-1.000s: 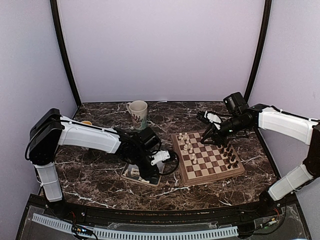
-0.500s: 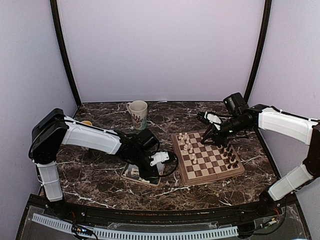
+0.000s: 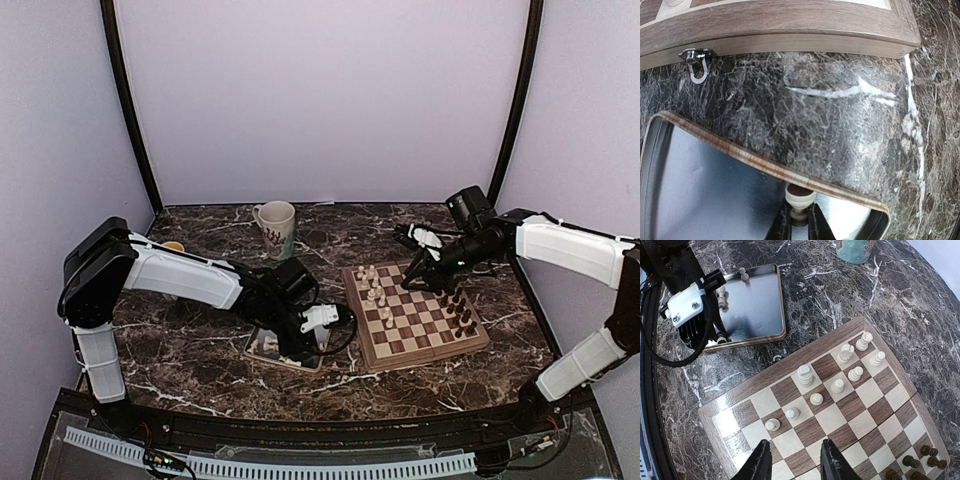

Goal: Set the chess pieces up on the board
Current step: Pick up the pawn from the storage box.

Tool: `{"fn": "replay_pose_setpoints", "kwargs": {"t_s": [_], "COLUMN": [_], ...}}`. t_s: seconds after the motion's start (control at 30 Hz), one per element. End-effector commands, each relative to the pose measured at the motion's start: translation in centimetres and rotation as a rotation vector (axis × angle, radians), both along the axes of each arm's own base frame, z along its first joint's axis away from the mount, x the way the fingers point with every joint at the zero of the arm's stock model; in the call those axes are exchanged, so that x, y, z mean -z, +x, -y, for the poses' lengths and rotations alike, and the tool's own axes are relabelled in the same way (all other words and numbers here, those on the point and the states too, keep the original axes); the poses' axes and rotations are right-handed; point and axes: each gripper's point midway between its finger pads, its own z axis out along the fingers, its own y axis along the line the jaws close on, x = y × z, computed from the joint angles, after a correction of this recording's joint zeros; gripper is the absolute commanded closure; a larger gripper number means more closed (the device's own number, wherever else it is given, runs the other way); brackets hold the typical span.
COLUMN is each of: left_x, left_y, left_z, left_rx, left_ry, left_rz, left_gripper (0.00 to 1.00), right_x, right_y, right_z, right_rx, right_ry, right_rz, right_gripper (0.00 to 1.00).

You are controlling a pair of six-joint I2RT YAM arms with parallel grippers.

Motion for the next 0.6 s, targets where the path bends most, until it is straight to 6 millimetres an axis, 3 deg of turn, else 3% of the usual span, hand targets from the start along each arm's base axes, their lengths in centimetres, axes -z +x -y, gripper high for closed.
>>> {"fn": "replay_pose_setpoints", "kwargs": {"t_s": [0.0, 0.37, 0.57], "left_x": [-1.3, -3.4, -5.2], "left_y": [-1.4, -2.3, -2.0], "left_z": [-0.9, -1.5, -1.2], "left_rx": [-0.004, -0.169, -0.254], "left_ry": [0.018, 0.100, 0.039], "left_rz": [-0.063, -0.235, -0.357], "left_gripper": [0.92, 0.96, 0.95], "right_x": [0.3, 0.6, 0.2], "right_y": [0.2, 0.2, -0.1], "right_z": [0.0, -0.1, -0.4], "right_rx": [-0.006, -0.008, -0.027], "right_ry": [-0.001, -0.002, 0.010], "right_rz": [0.003, -0.011, -0.019], "right_gripper": [0.66, 0.66, 0.66]}}
